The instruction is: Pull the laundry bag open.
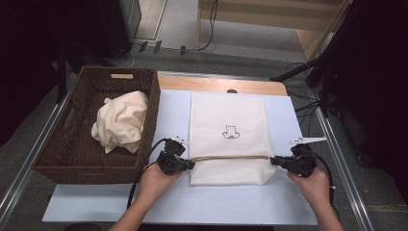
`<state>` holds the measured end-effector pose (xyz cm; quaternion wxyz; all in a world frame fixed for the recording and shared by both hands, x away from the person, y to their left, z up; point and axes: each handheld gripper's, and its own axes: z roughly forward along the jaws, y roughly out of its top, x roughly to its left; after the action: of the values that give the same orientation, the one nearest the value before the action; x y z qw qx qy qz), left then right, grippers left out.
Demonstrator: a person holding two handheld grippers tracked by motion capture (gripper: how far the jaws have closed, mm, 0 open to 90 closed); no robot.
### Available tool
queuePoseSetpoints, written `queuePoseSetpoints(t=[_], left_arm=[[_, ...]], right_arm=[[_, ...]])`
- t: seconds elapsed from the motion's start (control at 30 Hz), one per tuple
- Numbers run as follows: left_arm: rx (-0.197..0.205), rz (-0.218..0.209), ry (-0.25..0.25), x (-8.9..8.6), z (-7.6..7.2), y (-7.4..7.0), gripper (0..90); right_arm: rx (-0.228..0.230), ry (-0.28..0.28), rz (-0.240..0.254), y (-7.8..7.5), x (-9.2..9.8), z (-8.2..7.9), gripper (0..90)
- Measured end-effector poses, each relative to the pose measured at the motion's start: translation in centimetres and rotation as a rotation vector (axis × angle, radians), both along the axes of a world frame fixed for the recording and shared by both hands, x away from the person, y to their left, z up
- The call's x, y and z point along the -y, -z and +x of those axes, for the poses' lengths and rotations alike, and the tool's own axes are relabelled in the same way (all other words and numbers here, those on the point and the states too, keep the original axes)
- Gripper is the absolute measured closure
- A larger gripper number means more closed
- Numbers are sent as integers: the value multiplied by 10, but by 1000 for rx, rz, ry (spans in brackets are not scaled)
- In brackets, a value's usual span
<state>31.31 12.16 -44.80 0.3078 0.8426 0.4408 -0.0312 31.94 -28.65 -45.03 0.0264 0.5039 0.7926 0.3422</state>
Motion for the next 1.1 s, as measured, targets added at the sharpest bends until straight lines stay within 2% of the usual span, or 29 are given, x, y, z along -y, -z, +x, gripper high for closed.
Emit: queuePoseSetpoints(t=[0.4,0.5,0.67,0.8,0.87,0.93,1.03,1.1], left_arm=[[1,-41,9,6,1,4,863],[3,-37,18,8,0,5,861],[-1,-60,27,12,0,6,860],[0,-67,62,20,-3,9,858],[6,-55,67,23,-4,11,853],[6,-66,65,22,-4,11,846],[22,-72,68,19,-3,8,778],[6,-93,78,18,-3,6,668]], right_arm=[[-3,-16,7,7,-18,2,829],[5,-29,12,7,-24,3,829],[2,-51,6,9,-35,2,827],[-5,-67,21,9,-39,2,823],[-3,-69,8,10,-42,1,812],[14,-67,-14,10,-43,0,784],[40,-64,-34,9,-41,-1,731],[65,-55,-39,8,-40,-2,674]])
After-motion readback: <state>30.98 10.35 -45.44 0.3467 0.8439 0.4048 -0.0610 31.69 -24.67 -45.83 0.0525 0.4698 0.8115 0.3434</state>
